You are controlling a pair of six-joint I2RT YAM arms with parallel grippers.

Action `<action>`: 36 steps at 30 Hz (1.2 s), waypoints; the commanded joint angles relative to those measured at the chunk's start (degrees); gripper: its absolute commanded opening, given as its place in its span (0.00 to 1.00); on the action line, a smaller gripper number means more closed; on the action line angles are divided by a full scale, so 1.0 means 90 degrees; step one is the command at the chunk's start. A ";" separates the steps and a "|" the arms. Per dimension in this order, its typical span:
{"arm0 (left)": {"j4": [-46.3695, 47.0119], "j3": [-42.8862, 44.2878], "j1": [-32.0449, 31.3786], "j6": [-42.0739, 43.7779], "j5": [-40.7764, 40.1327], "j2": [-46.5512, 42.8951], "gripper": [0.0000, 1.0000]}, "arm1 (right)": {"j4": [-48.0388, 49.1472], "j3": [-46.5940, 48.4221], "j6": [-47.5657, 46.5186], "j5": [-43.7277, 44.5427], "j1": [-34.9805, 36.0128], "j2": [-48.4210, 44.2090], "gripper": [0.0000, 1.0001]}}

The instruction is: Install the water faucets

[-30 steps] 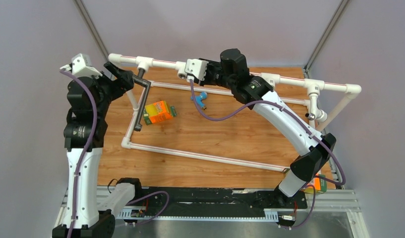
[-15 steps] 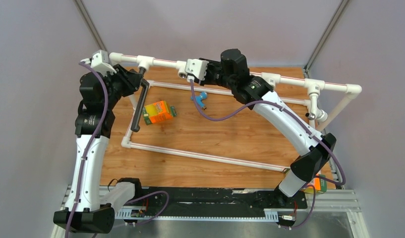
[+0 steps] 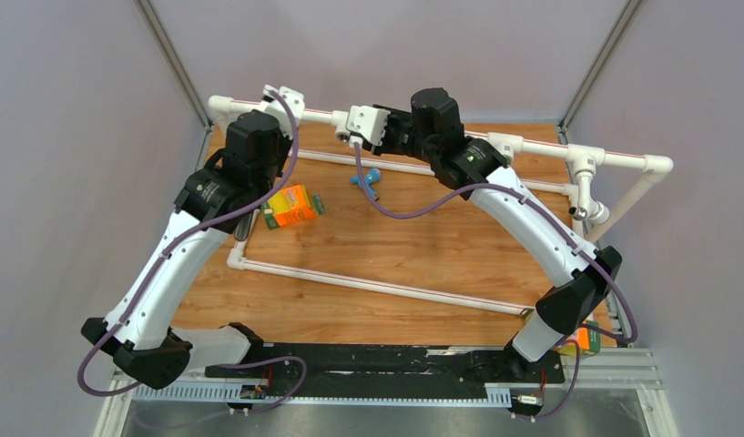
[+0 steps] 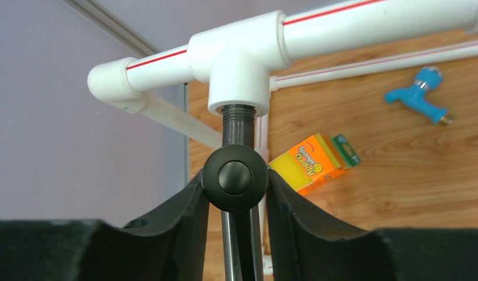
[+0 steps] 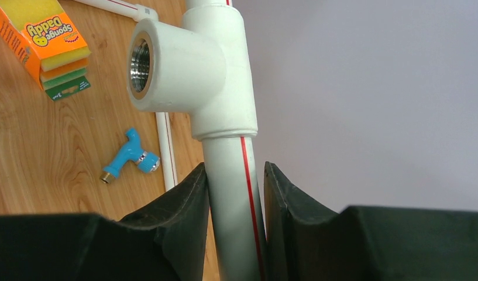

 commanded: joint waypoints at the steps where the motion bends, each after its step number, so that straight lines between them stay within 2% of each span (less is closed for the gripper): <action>1: 0.0251 0.0231 -0.1449 0.0831 0.1192 0.0423 0.52 | -0.0474 -0.0204 0.0778 -0.0630 0.0340 0.0396 0.00; 2: 0.0270 0.0231 -0.1509 0.0841 0.1231 0.0404 0.60 | -0.0474 -0.0214 0.0778 -0.0630 0.0340 0.0396 0.00; 6: 0.0495 0.0241 -0.1656 0.0588 0.1825 0.0151 0.74 | -0.0464 -0.0214 0.0788 -0.0640 0.0350 0.0425 0.00; 11: 0.1167 0.0172 -0.1646 0.0041 0.2120 -0.0522 0.83 | -0.0464 -0.0224 0.0788 -0.0630 0.0340 0.0425 0.00; 16: 0.1579 0.0231 -0.1442 -0.0828 0.1739 -0.1002 0.94 | -0.0464 -0.0224 0.0797 -0.0601 0.0340 0.0435 0.00; 17: 0.1589 0.0202 -0.1354 -0.1284 0.1777 -0.1128 0.97 | -0.0464 -0.0224 0.0797 -0.0601 0.0340 0.0435 0.00; 23: 0.1892 -0.0354 0.0149 -0.2643 0.1973 -0.1695 0.98 | -0.0474 -0.0234 0.0807 -0.0611 0.0340 0.0415 0.00; 27: 0.1980 -0.0706 0.1097 -0.3434 0.2071 -0.1842 0.86 | -0.0464 -0.0234 0.0807 -0.0621 0.0340 0.0415 0.00; 30: 0.1989 -0.1027 0.1917 -0.3894 0.2459 -0.1939 0.90 | -0.0474 -0.0253 0.0807 -0.0621 0.0340 0.0396 0.00; 32: 0.2242 -0.1417 0.2804 -0.4392 0.3327 -0.2037 0.93 | -0.0474 -0.0273 0.0797 -0.0621 0.0331 0.0396 0.00; 33: 0.2524 -0.1613 0.3484 -0.4906 0.4268 -0.2057 0.93 | -0.0474 -0.0282 0.0788 -0.0630 0.0340 0.0376 0.00; 34: 0.2778 -0.2030 0.3935 -0.5462 0.4684 -0.2125 0.94 | -0.0464 -0.0282 0.0788 -0.0630 0.0340 0.0367 0.00; 35: 0.3254 -0.2238 0.4617 -0.5777 0.5519 -0.2135 0.95 | -0.0464 -0.0292 0.0788 -0.0630 0.0340 0.0366 0.00; 36: 0.3520 -0.2684 0.4865 -0.6225 0.5866 -0.2174 0.96 | -0.0464 -0.0312 0.0778 -0.0630 0.0340 0.0366 0.00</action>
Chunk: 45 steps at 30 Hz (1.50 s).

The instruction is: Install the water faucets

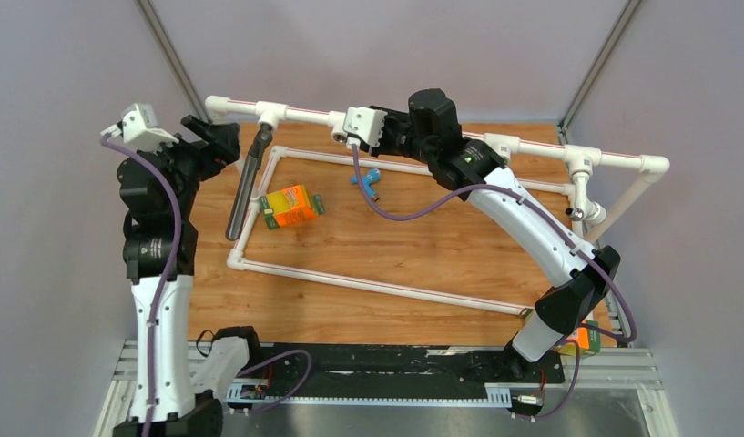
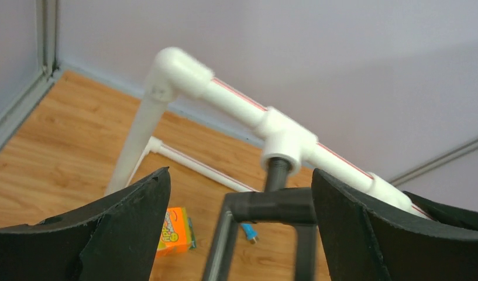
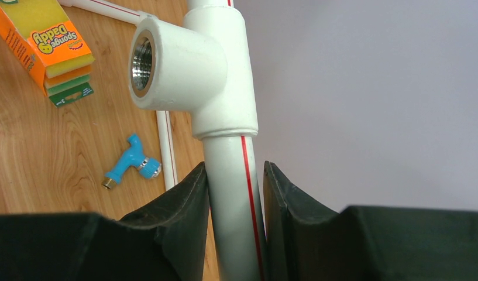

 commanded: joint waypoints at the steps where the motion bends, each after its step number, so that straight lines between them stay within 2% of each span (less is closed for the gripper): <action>1: 0.1747 -0.1107 0.1781 -0.2160 0.2981 -0.0095 0.96 | -0.0508 -0.0321 0.0763 -0.0596 0.0297 0.0352 0.00; 2: 0.1994 -0.1467 0.1989 -0.2540 0.3520 -0.0096 0.96 | -0.0508 -0.0321 0.0763 -0.0616 0.0297 0.0352 0.00; 4: 0.2717 -0.1849 0.2332 -0.2855 0.4020 -0.0096 0.95 | -0.0508 -0.0341 0.0744 -0.0606 0.0297 0.0352 0.00; 11: 0.2847 -0.2261 0.2655 -0.2710 0.5097 -0.0115 0.91 | -0.0479 -0.0390 0.0734 -0.0635 0.0297 0.0342 0.00; 14: 0.2362 -0.2213 0.2655 -0.2438 0.5400 -0.0018 0.86 | -0.0488 -0.0390 0.0753 -0.0655 0.0297 0.0362 0.00; 15: 0.2165 -0.2125 0.2655 -0.2089 0.5361 -0.0008 0.83 | -0.0488 -0.0390 0.0754 -0.0665 0.0297 0.0342 0.00; 17: 0.1123 -0.1921 0.2655 -0.1454 0.5225 0.0080 0.82 | -0.0479 -0.0390 0.0754 -0.0665 0.0297 0.0362 0.00; 27: 0.0367 -0.1617 0.2578 -0.0747 0.5614 0.0285 0.66 | -0.0479 -0.0370 0.0783 -0.0704 0.0297 0.0381 0.00; 31: 0.0016 -0.1334 0.2275 -0.0377 0.5401 0.0383 0.51 | -0.0479 -0.0351 0.0793 -0.0714 0.0297 0.0371 0.00; 33: -0.0209 -0.1100 0.2197 -0.0113 0.5206 0.0393 0.40 | -0.0488 -0.0360 0.0783 -0.0714 0.0306 0.0362 0.00; 35: -0.0327 -0.0846 0.2196 0.0131 0.5039 0.0364 0.11 | -0.0479 -0.0380 0.0773 -0.0694 0.0297 0.0342 0.00; 37: -0.0463 -0.0379 0.2196 0.0491 0.4825 0.0373 0.00 | -0.0479 -0.0390 0.0763 -0.0675 0.0297 0.0332 0.00; 42: -0.1312 0.0755 0.2128 0.1449 0.4200 0.0617 0.00 | -0.0479 -0.0390 0.0763 -0.0675 0.0297 0.0342 0.00; 45: -0.1323 0.1175 0.1875 0.2024 0.3926 0.0559 0.00 | -0.0469 -0.0370 0.0763 -0.0675 0.0297 0.0362 0.00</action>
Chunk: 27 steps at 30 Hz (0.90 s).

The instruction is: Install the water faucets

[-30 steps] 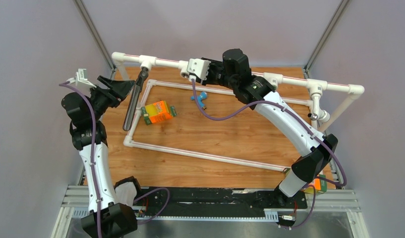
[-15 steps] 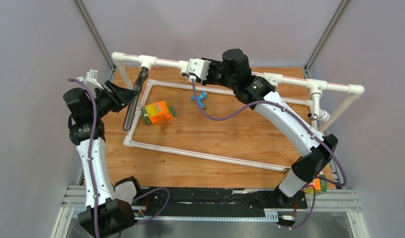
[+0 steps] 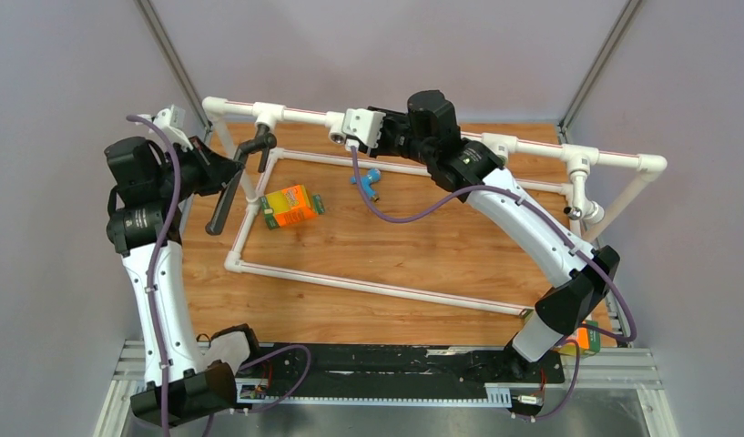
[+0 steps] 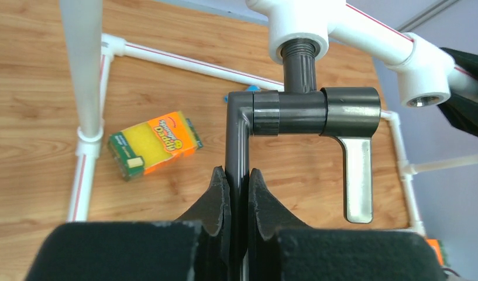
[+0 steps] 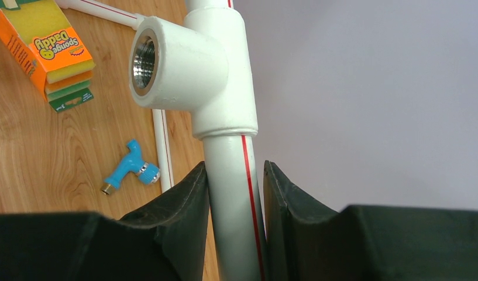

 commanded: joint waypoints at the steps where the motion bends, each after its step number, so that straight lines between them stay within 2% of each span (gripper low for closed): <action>1: 0.0568 0.1076 -0.0415 0.0986 -0.0571 -0.0264 0.00 | -0.0646 -0.0266 0.0797 -0.0599 0.0272 0.0393 0.00; 10: 0.0549 0.1301 -0.2016 0.2656 -0.1597 -0.0606 0.00 | -0.0656 -0.0207 0.0817 -0.0658 0.0282 0.0452 0.00; 15: 0.0208 0.1798 -0.2984 0.3417 -0.2281 -0.0276 0.00 | -0.0646 -0.0159 0.0836 -0.0668 0.0282 0.0501 0.00; 17: 0.0032 0.1984 -0.3627 0.3836 -0.2778 -0.0090 0.01 | -0.0646 -0.0139 0.0836 -0.0668 0.0292 0.0520 0.00; 22: -0.0701 0.2541 -0.5374 0.4551 -0.4866 0.0555 0.02 | -0.0646 -0.0168 0.0836 -0.0629 0.0292 0.0520 0.00; 24: -0.0711 0.2503 -0.5902 0.4698 -0.5415 0.0614 0.05 | -0.0646 -0.0197 0.0827 -0.0609 0.0292 0.0510 0.00; 27: -0.0711 0.2493 -0.6539 0.4864 -0.6088 0.0721 0.18 | -0.0646 -0.0217 0.0817 -0.0599 0.0292 0.0510 0.00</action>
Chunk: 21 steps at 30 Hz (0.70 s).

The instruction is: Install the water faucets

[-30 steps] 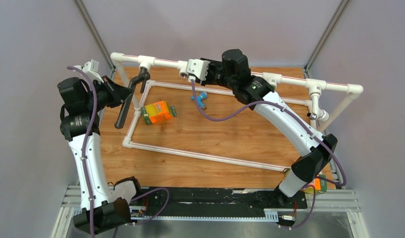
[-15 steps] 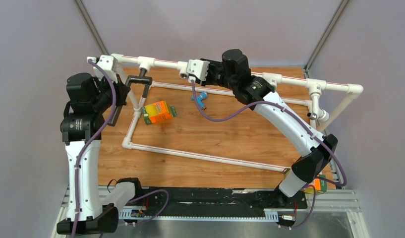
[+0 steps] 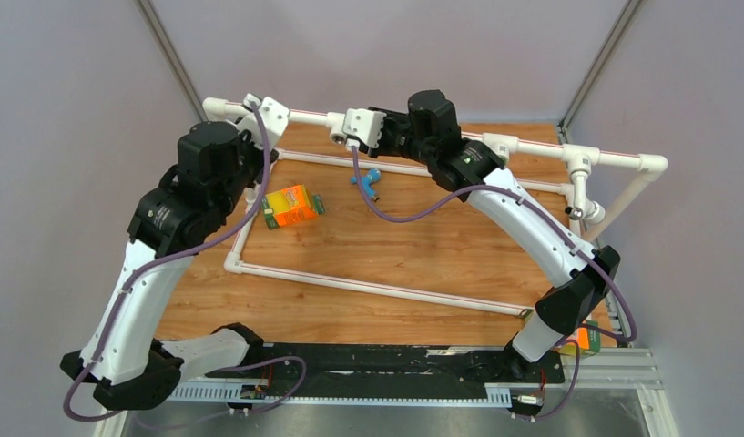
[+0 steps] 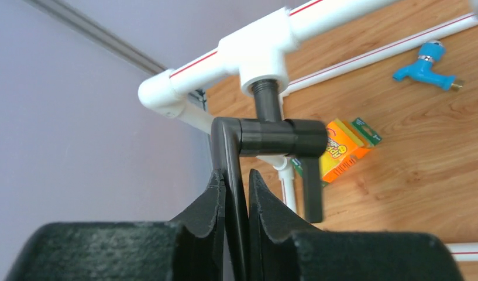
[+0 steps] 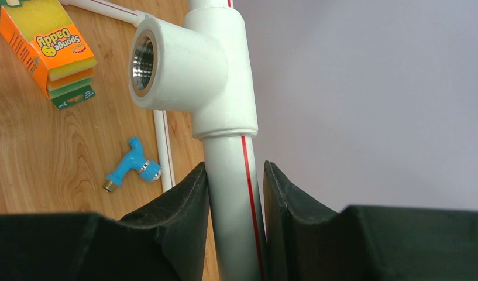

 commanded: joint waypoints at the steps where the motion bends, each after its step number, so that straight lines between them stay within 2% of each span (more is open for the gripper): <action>1: 0.0700 0.0336 -0.1500 0.0338 0.0938 0.0173 0.28 | -0.0566 -0.0241 0.0814 -0.0607 0.0277 0.0508 0.00; 2: 0.0739 0.0356 -0.1725 0.0299 0.0860 0.0202 0.33 | -0.0566 -0.0232 0.0814 -0.0616 0.0287 0.0508 0.00; 3: 0.0749 0.0375 -0.1833 0.0231 0.0869 0.0251 0.43 | -0.0566 -0.0232 0.0824 -0.0616 0.0287 0.0518 0.00; 5: 0.0846 0.0531 -0.1971 -0.0041 0.0898 0.0290 0.53 | -0.0566 -0.0222 0.0824 -0.0626 0.0287 0.0528 0.00; 7: 0.1032 0.0619 -0.1991 -0.0392 0.0957 0.0242 0.60 | -0.0566 -0.0231 0.0824 -0.0616 0.0287 0.0528 0.00; 9: 0.1324 0.0688 -0.1991 -0.0831 0.0646 0.0154 0.67 | -0.0566 -0.0251 0.0824 -0.0597 0.0287 0.0508 0.00; 11: 0.1472 0.0853 -0.1991 -0.1368 -0.0270 0.0124 0.73 | -0.0566 -0.0251 0.0824 -0.0597 0.0287 0.0508 0.00; 12: 0.1452 0.0902 -0.1991 -0.1536 -0.1076 0.0153 0.74 | -0.0576 -0.0251 0.0824 -0.0597 0.0287 0.0508 0.00; 13: 0.1346 0.1038 -0.1991 -0.1856 -0.1451 0.0173 0.78 | -0.0566 -0.0241 0.0834 -0.0606 0.0287 0.0508 0.00; 15: 0.0947 0.1233 -0.1961 -0.2316 -0.2758 0.0251 0.82 | -0.0566 -0.0241 0.0844 -0.0616 0.0287 0.0518 0.00; 16: 0.0761 0.1332 -0.1797 -0.2657 -0.2841 0.0329 0.83 | -0.0566 -0.0241 0.0844 -0.0616 0.0287 0.0518 0.00; 19: -0.0157 0.1713 -0.0658 -0.3518 -0.1870 0.0495 0.83 | -0.0566 -0.0251 0.0853 -0.0626 0.0297 0.0508 0.00; 21: -0.0208 0.1587 -0.0041 -0.3715 -0.1234 0.0525 0.84 | -0.0566 -0.0261 0.0853 -0.0626 0.0297 0.0508 0.00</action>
